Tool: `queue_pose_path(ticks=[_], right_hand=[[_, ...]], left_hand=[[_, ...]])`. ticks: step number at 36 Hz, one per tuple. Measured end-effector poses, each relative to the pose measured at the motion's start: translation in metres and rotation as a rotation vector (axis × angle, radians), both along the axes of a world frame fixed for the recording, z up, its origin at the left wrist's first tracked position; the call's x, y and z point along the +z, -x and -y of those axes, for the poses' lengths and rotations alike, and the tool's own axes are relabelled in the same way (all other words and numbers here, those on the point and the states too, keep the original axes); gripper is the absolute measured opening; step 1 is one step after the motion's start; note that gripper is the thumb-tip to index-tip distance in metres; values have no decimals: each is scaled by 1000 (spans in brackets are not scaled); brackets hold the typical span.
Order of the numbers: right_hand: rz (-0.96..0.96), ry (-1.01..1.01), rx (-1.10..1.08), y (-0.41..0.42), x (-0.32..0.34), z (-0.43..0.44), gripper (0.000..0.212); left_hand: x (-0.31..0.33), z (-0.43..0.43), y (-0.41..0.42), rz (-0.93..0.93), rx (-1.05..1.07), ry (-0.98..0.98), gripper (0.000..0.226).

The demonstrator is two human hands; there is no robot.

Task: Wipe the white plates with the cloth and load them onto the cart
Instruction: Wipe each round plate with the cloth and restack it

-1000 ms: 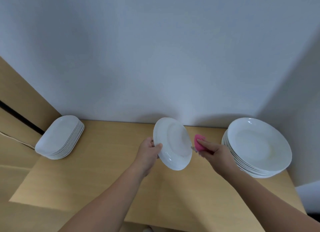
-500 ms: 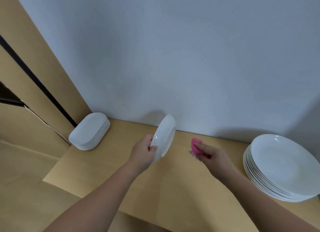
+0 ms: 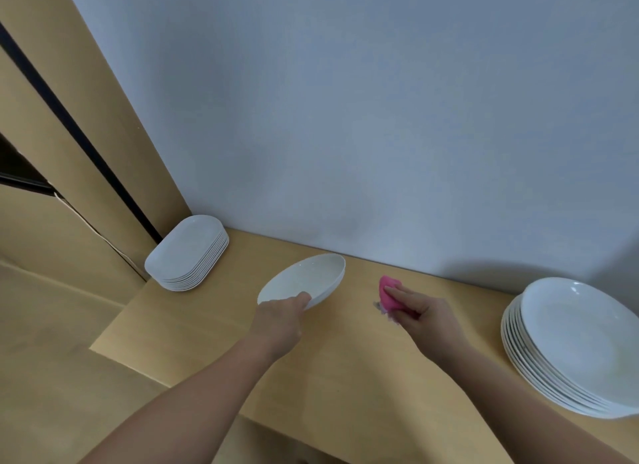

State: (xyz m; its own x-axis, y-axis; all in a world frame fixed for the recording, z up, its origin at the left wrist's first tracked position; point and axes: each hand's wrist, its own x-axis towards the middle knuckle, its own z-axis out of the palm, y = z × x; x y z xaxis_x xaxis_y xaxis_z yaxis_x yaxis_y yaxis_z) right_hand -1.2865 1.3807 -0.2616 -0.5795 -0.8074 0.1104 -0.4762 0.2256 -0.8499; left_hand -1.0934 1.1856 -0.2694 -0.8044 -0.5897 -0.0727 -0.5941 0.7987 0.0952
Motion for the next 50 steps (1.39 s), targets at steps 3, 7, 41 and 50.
queue_pose_path(ticks=[3, 7, 41, 50], right_hand=[[-11, -2, 4, -5, -1, 7, 43], [4, -5, 8, -11, -4, 16, 43], [-62, -162, -44, -20, -24, 2, 43], [-173, -118, -84, -4, -3, -28, 42]], left_hand=[[-7, 7, -4, 15, 5, -31, 41], [-16, 15, -8, 24, -12, -40, 42], [-64, 51, -12, 160, 66, -109, 21], [-54, 3, 51, -4, -201, -215, 55]])
